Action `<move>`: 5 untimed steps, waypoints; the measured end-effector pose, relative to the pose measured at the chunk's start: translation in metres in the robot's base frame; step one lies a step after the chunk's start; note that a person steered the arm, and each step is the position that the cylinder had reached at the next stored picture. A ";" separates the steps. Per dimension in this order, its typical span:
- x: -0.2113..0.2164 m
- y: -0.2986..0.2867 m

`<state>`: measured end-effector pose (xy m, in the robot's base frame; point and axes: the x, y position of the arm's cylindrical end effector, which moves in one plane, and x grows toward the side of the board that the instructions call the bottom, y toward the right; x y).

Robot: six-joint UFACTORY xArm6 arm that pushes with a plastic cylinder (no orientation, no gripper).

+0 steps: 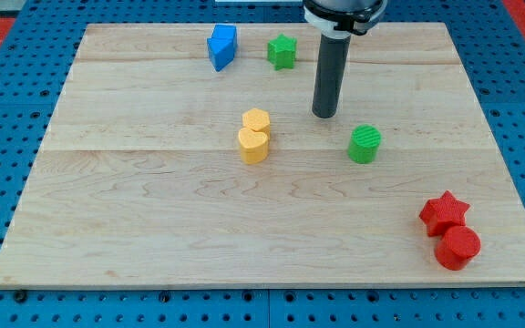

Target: Place the green circle above the red star

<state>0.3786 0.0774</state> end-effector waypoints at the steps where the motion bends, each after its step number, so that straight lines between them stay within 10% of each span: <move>1: 0.000 -0.006; 5: 0.049 0.009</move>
